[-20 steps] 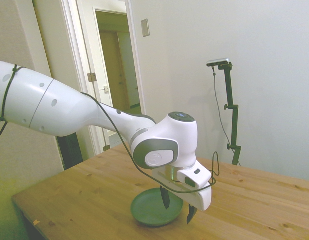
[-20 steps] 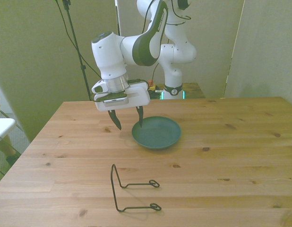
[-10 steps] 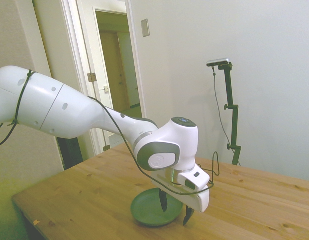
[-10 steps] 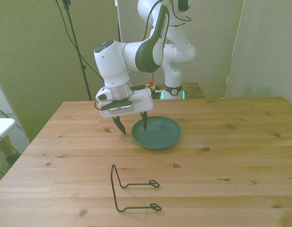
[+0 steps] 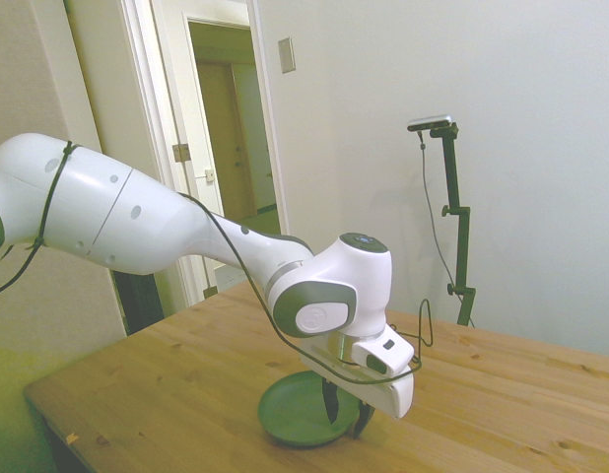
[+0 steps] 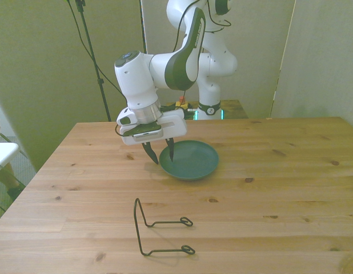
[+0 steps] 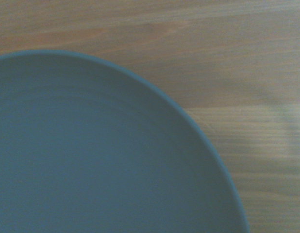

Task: Load the plate

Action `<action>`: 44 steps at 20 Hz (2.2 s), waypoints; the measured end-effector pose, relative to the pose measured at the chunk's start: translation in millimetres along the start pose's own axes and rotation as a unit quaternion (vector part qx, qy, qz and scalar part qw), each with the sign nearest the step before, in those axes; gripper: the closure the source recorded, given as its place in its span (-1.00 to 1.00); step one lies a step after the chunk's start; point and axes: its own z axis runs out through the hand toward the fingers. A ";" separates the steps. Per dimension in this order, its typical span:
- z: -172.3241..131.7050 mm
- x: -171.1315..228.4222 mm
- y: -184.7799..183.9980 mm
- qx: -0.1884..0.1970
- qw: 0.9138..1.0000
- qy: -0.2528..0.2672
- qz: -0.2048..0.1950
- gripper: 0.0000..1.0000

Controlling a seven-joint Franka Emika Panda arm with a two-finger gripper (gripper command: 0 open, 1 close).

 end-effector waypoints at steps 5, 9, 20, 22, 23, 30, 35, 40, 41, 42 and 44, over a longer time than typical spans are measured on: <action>1.8 2.3 -1.0 -0.001 1.000 0.000 0.000 1.00; 0.7 3.4 -2.4 0.000 1.000 0.001 -0.001 1.00; -21.3 -15.0 -10.2 0.015 1.000 0.016 -0.012 1.00; -38.0 -27.9 -11.3 0.024 0.999 0.029 -0.018 1.00; -47.6 -35.6 -11.3 0.028 0.999 0.037 -0.022 1.00; -128.9 -92.4 -22.2 0.041 0.993 0.110 -0.024 1.00; -178.9 -116.5 -44.6 0.037 0.987 0.155 -0.007 1.00; -219.0 -110.0 -59.4 0.018 0.979 0.202 0.031 1.00; -223.9 -106.1 -62.1 0.011 0.977 0.211 0.040 1.00; -227.8 -101.6 -65.2 0.004 0.975 0.218 0.049 1.00; -234.8 -90.9 -72.1 -0.006 0.970 0.234 0.065 1.00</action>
